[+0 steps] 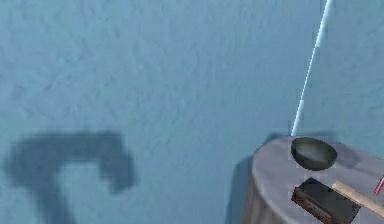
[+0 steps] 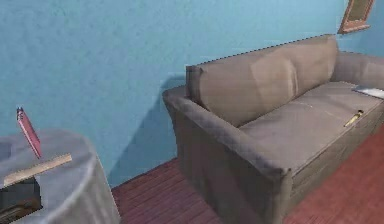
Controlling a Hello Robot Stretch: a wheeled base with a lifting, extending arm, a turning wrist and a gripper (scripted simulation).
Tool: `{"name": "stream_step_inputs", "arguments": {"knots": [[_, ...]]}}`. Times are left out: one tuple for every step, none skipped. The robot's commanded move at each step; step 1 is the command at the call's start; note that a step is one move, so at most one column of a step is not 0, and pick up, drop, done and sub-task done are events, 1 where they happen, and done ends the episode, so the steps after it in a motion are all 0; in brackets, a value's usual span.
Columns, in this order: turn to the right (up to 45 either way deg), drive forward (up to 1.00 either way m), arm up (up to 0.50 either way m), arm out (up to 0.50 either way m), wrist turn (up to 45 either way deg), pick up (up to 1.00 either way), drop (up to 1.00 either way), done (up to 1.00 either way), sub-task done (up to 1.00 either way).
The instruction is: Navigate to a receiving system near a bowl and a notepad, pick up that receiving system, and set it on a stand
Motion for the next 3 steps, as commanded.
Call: {"name": "stream_step_inputs", "arguments": {"knots": [[-42.0, 0.0, 0.0, 0.0, 0.0, 0.0, 0.0, 0.0, 0.0], [0.0, 0.0, 0.5, 0.0, 0.0, 0.0, 0.0, 0.0, 0.0], [0.0, 0.0, 0.38, 0.0, 0.0, 0.0, 0.0, 0.0, 0.0]]}}
